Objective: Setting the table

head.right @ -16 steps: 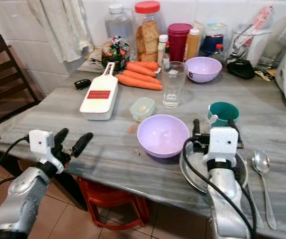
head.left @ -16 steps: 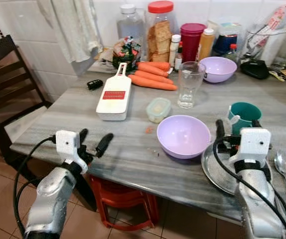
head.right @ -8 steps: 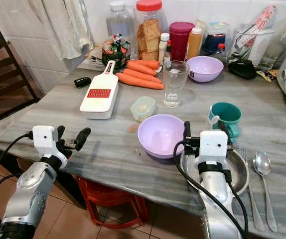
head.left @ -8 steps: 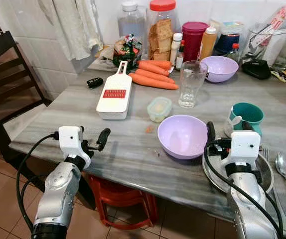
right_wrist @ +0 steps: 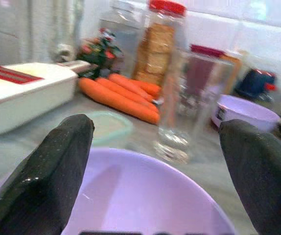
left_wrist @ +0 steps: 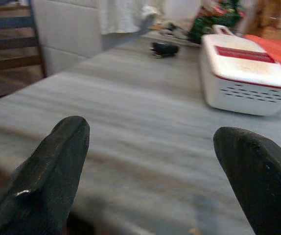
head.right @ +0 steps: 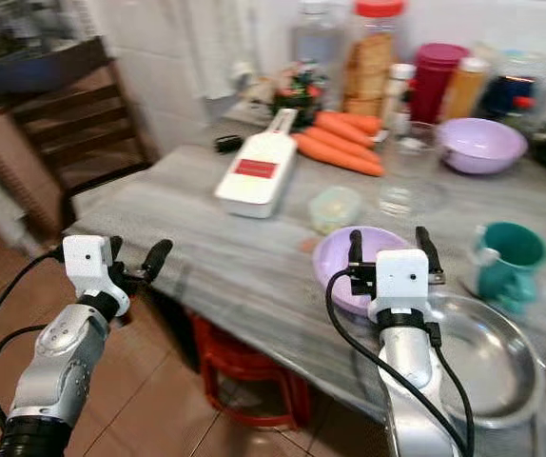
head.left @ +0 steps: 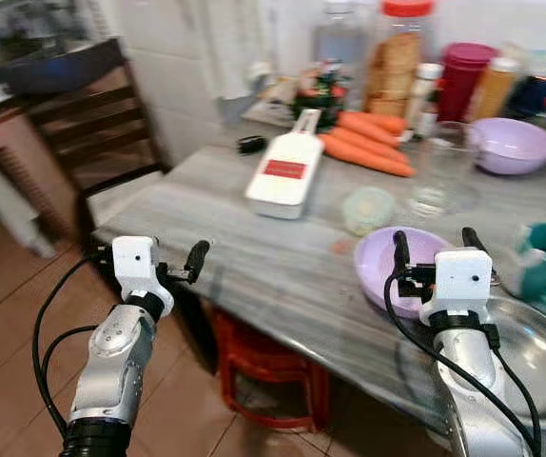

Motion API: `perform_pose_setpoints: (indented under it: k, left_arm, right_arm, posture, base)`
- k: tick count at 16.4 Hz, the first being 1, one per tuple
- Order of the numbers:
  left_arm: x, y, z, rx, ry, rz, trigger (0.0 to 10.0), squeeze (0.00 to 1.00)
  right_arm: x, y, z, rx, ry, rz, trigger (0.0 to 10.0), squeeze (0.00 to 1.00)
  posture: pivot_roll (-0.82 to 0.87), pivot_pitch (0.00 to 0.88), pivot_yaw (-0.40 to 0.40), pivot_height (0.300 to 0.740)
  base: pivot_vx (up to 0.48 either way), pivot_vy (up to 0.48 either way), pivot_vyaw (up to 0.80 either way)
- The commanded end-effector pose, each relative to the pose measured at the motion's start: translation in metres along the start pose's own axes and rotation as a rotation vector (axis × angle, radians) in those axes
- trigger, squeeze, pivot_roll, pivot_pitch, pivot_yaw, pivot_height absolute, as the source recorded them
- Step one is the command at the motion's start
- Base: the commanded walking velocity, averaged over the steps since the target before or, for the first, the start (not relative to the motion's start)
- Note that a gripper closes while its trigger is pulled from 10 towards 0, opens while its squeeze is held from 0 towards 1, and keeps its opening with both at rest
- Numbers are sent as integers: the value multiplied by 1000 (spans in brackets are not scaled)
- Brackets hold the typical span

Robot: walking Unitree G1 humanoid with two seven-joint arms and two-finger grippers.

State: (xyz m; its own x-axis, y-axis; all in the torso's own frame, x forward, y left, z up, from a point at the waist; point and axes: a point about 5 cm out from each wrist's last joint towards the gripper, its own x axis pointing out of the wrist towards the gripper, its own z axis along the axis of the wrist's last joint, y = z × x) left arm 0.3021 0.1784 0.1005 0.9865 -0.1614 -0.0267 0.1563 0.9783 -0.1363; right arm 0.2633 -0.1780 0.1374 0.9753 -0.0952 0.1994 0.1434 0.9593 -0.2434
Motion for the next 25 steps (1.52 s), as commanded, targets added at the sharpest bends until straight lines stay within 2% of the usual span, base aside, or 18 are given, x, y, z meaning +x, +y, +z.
perform_pose_setpoints:
  k: [1,7,8,12,22,25]
  left_arm:
    - [2,5,4,16,-15,27,10000,0]
    - [-1,11,0,25,-9,80,10000,0]
    - [-2,12,-3,54,4,95,10000,0]
    - [-4,13,-10,96,24,130,10000,0]
    - [-1,14,-13,117,16,165,10000,0]
    - [0,14,-15,123,20,178,10000,0]
  right_arm:
    - [3,4,12,0,-57,12,10000,0]
    - [2,17,16,1,-78,97,10000,0]
    - [2,19,15,0,-79,109,10000,0]
    - [0,22,13,3,-69,132,10000,0]
    - [1,23,11,14,-67,142,10000,0]
    - [1,24,11,24,-66,143,10000,0]
  posture:
    - [-34,0,83,740]
    - [-27,0,74,740]
    - [-27,0,74,740]
    - [-27,0,72,740]
    - [-29,0,72,740]
    - [-28,0,71,740]
  base:
    - [0,0,800]
    - [0,0,800]
    - [0,0,800]
    - [0,0,800]
    - [0,0,788]
    - [0,0,0]
